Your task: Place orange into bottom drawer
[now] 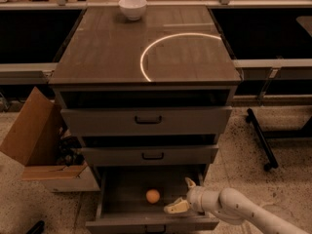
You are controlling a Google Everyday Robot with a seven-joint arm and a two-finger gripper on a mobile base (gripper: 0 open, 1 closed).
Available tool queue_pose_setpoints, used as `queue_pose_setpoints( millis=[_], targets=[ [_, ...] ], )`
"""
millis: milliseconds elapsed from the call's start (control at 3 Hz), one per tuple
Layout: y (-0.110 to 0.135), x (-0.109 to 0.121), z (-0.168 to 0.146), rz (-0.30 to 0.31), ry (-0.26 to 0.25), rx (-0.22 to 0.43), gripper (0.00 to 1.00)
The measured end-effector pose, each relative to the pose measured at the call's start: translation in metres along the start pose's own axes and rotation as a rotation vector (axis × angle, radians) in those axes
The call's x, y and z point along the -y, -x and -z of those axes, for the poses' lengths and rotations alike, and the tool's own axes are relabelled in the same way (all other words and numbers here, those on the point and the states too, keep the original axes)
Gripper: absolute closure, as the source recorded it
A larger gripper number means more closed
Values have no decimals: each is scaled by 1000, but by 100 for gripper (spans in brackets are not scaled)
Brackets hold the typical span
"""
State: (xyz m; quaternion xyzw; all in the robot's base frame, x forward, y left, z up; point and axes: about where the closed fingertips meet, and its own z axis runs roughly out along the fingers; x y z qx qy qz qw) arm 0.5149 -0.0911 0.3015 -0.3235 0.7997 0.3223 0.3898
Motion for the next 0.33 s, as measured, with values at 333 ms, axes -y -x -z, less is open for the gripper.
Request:
queue_pose_setpoints(
  millis=[333],
  targets=[
    [14, -10, 32, 21, 15, 34, 0]
  ],
)
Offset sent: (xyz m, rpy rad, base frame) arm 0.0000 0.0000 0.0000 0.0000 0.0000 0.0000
